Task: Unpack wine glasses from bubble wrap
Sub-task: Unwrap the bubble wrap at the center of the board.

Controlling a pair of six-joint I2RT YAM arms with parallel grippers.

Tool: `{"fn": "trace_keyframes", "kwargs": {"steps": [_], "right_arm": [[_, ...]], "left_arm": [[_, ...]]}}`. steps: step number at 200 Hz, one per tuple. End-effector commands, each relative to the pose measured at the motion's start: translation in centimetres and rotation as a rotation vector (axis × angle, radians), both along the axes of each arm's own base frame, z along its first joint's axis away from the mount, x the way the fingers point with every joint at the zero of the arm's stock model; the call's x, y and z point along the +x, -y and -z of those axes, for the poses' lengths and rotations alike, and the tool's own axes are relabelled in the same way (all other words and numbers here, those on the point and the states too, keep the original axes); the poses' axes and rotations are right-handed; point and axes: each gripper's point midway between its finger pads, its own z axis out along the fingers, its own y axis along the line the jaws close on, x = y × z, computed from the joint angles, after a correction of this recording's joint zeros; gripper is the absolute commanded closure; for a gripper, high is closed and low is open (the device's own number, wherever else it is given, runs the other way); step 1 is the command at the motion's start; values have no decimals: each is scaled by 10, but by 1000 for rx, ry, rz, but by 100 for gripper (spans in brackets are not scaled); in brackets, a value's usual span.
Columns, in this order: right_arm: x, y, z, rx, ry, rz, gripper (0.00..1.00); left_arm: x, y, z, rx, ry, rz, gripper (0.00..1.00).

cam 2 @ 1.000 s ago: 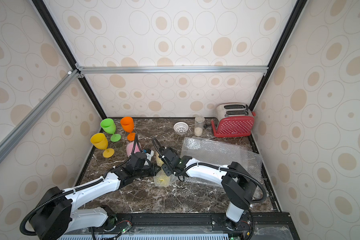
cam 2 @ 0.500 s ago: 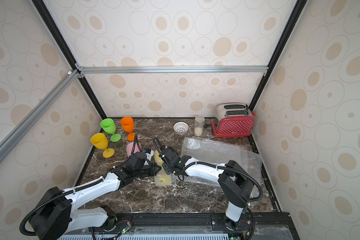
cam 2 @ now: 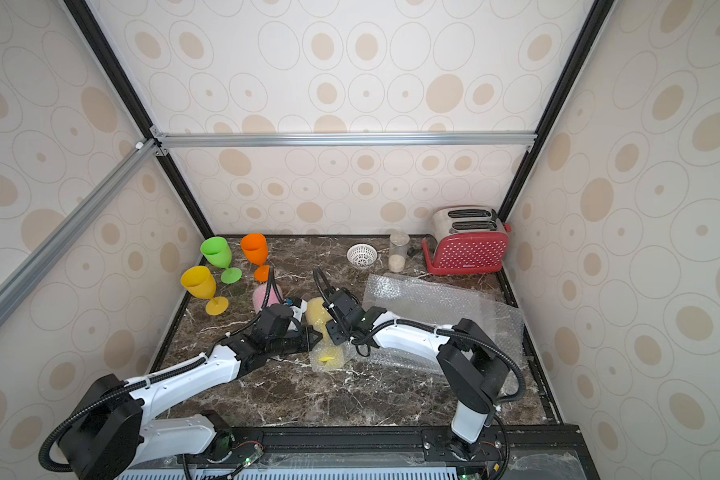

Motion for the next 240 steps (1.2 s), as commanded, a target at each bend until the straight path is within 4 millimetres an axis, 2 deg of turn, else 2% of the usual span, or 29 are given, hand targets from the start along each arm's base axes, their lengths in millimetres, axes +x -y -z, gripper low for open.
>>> {"fn": "trace_keyframes", "kwargs": {"steps": [1,29,82,113,171,240], "right_arm": [[5,-4,-12,50,-3,20,58],[3,-1,-20,88,-12,14,57],[-12,-11,-31,143,-45,-79,50],[-11,-6,-34,121,-29,-73,49],[0,10,-16,-40,18,-78,49],[10,2,-13,-58,31,-84,49]], "left_arm": [[-2,6,-13,-33,29,16,100],[-2,5,-13,-33,28,10,100],[0,6,-12,-28,30,11,100],[0,6,-13,-28,29,12,100],[-1,8,-14,-34,32,21,100],[-1,11,-16,-39,33,29,100]]}}
